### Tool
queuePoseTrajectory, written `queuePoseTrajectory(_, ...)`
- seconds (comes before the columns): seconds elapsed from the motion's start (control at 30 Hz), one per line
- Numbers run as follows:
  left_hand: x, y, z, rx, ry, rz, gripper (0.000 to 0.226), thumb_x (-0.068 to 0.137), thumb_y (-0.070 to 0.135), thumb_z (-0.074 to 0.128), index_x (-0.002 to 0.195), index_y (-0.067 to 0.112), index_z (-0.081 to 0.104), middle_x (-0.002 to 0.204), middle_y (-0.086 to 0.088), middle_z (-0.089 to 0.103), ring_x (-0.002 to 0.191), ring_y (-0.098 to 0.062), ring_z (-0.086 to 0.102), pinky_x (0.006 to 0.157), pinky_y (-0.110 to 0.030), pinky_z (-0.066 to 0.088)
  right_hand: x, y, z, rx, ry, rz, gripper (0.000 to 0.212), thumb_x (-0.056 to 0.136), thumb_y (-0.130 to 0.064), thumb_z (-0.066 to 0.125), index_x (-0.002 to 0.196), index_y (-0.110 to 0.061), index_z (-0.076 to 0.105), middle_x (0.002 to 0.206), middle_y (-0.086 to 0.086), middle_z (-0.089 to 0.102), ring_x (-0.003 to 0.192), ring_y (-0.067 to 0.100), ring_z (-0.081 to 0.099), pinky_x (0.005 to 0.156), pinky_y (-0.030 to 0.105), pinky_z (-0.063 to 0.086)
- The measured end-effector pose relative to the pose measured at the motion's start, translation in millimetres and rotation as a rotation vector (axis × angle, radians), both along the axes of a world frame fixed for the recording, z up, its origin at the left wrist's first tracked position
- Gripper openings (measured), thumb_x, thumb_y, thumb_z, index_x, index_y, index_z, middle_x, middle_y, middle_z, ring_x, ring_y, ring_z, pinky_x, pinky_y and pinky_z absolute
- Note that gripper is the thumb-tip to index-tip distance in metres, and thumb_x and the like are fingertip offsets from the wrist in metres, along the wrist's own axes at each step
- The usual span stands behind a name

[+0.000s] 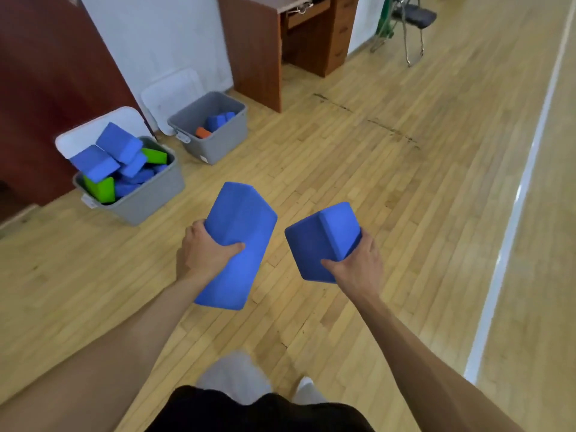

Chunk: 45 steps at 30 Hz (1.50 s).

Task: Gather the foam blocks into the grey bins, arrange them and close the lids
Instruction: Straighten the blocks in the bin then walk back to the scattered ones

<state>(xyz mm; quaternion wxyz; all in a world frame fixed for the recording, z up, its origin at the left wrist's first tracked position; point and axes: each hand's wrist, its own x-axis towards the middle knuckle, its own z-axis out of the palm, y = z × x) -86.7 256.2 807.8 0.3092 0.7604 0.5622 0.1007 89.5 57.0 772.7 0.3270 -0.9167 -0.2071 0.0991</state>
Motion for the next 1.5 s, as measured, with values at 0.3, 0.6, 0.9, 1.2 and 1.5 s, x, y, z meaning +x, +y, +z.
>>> queuePoseTrajectory(0.3,52.5,149.9,-61.4,-0.126,0.011,0.25,0.085,0.061,0.05,0.081,0.128,0.014,0.045,0.124,-0.007,0.051,0.109,-0.03,0.055,0.09,-0.044,0.046,95.0,197.7,-18.8,-0.11,-0.023,0.194,0.099,0.06,-0.041,0.08,0.142,-0.016,0.03,0.131,0.001,0.047,0.121,0.024,0.047,0.101,0.042,0.041)
queuePoseTrajectory(0.6,131.1,363.8,-46.4,-0.121,-0.018,0.252,0.085,0.061,0.053,0.079,0.128,0.015,0.042,0.125,-0.003,0.048,0.114,-0.028,0.052,0.094,-0.05,0.045,179.2,407.0,0.6,-0.078,-0.02,0.19,0.101,0.061,-0.038,0.081,0.143,-0.014,0.028,0.133,0.004,0.046,0.123,0.026,0.045,0.1,0.042,0.04)
queuePoseTrajectory(0.9,213.7,510.3,-81.0,-0.187,0.112,0.3,0.09,0.058,0.057,0.079,0.129,0.016,0.042,0.124,-0.004,0.049,0.111,-0.028,0.054,0.093,-0.049,0.046,280.4,583.6,-26.6,-0.048,0.038,0.217,0.098,0.06,-0.037,0.08,0.142,-0.016,0.029,0.134,0.004,0.045,0.124,0.026,0.044,0.1,0.046,0.041)
queuePoseTrajectory(1.2,368.6,714.2,-63.8,-0.111,0.116,0.251,0.087,0.055,0.061,0.076,0.124,0.018,0.045,0.119,-0.002,0.051,0.103,-0.027,0.056,0.082,-0.045,0.052,427.2,790.1,-32.8,-0.045,-0.003,0.321,0.098,0.061,-0.035,0.081,0.142,-0.011,0.031,0.132,0.006,0.048,0.122,0.027,0.046,0.101,0.041,0.039)
queuePoseTrajectory(1.5,413.3,857.8,-81.1,-0.278,0.094,0.478,0.09,0.066,0.054,0.079,0.137,0.019,0.037,0.128,-0.007,0.035,0.112,-0.031,0.05,0.089,-0.045,0.048,498.8,971.6,-37.1,-0.096,0.038,0.419,0.099,0.06,-0.039,0.083,0.14,-0.013,0.03,0.133,0.007,0.038,0.122,0.027,0.042,0.103,0.046,0.039)
